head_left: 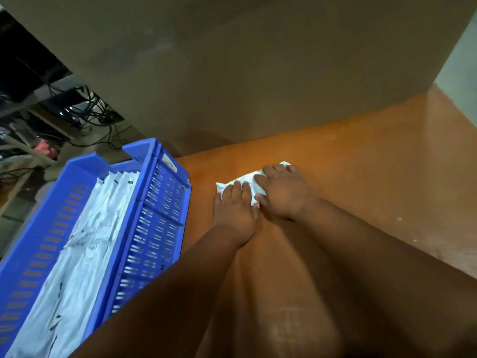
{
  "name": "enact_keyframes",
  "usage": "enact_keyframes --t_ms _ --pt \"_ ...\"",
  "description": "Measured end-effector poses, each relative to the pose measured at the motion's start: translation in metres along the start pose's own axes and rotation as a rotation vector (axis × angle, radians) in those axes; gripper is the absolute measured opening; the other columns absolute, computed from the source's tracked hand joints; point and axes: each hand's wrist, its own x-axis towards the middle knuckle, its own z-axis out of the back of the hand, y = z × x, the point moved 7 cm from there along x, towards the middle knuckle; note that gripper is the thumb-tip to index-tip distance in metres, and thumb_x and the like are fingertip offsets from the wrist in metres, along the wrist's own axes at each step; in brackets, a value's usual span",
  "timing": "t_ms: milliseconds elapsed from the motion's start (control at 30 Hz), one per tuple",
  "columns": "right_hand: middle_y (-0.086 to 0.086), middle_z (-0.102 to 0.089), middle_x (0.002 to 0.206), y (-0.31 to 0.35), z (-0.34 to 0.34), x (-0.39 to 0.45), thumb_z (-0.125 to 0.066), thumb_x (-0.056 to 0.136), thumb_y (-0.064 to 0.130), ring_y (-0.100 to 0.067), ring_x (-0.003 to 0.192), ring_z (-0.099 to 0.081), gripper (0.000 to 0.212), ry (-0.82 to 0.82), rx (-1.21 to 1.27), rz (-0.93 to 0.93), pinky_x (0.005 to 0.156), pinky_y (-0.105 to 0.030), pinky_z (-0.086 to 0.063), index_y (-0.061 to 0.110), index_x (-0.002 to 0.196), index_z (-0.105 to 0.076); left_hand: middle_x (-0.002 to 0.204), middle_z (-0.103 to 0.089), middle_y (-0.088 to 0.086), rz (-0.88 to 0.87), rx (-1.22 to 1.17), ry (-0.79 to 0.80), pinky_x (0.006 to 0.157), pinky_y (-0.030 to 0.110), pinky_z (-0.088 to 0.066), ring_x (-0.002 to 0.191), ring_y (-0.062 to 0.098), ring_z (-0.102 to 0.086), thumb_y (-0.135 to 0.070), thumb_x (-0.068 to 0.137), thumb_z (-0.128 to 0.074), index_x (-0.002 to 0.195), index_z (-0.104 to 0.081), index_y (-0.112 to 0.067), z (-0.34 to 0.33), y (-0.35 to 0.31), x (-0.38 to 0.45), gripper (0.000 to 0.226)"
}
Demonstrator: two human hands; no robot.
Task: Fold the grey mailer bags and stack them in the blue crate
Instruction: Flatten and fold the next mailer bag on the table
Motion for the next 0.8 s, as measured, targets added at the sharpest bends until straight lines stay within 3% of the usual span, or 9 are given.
enact_keyframes --t_ms 133,333,600,700,800 --pt "-0.002 -0.057 0.134 0.019 0.02 -0.069 -0.045 0.09 0.067 -0.028 0.122 -0.052 0.063 0.031 -0.087 -0.06 0.099 -0.049 -0.037 0.032 0.141 -0.055 0.139 -0.06 0.007 -0.108 0.007 -0.085 0.093 0.05 -0.04 0.122 0.032 -0.056 -0.06 0.095 -0.039 0.152 -0.049 -0.017 0.014 -0.022 -0.059 0.073" --pt "-0.001 -0.054 0.126 0.043 0.032 -0.181 -0.04 0.092 0.071 -0.026 0.118 -0.05 0.056 0.079 -0.159 -0.179 0.098 -0.049 -0.035 0.033 0.125 -0.064 0.125 -0.061 0.001 -0.345 -0.1 -0.173 0.087 0.05 -0.041 0.112 0.029 -0.056 -0.06 0.092 -0.051 0.137 -0.058 -0.02 0.015 -0.051 -0.158 0.06" --pt "-0.003 -0.062 0.117 0.053 0.036 -0.289 -0.044 0.091 0.065 -0.031 0.108 -0.058 0.05 0.022 -0.279 -0.338 0.097 -0.049 -0.04 0.029 0.114 -0.071 0.132 -0.059 0.004 -0.466 -0.257 -0.262 0.104 0.054 -0.041 0.123 0.03 -0.053 -0.055 0.092 -0.05 0.134 -0.059 -0.021 0.013 -0.102 -0.228 0.056" --pt "-0.008 -0.059 0.139 0.056 0.037 -0.302 -0.044 0.093 0.06 -0.034 0.128 -0.054 0.056 0.03 -0.261 -0.332 0.116 -0.056 -0.035 0.027 0.132 -0.064 0.15 -0.053 0.01 -0.409 -0.247 -0.229 0.116 0.059 -0.033 0.142 0.033 -0.044 -0.057 0.097 -0.043 0.143 -0.056 -0.019 0.004 -0.108 -0.231 0.061" --pt "-0.013 -0.047 0.16 0.057 0.03 -0.304 -0.041 0.1 0.056 -0.035 0.148 -0.043 0.063 0.036 -0.19 -0.286 0.126 -0.054 -0.027 0.022 0.152 -0.052 0.171 -0.03 0.015 -0.361 -0.216 -0.155 0.127 0.061 -0.017 0.16 0.034 -0.021 -0.06 0.101 -0.033 0.162 -0.04 -0.019 -0.01 -0.101 -0.229 0.073"
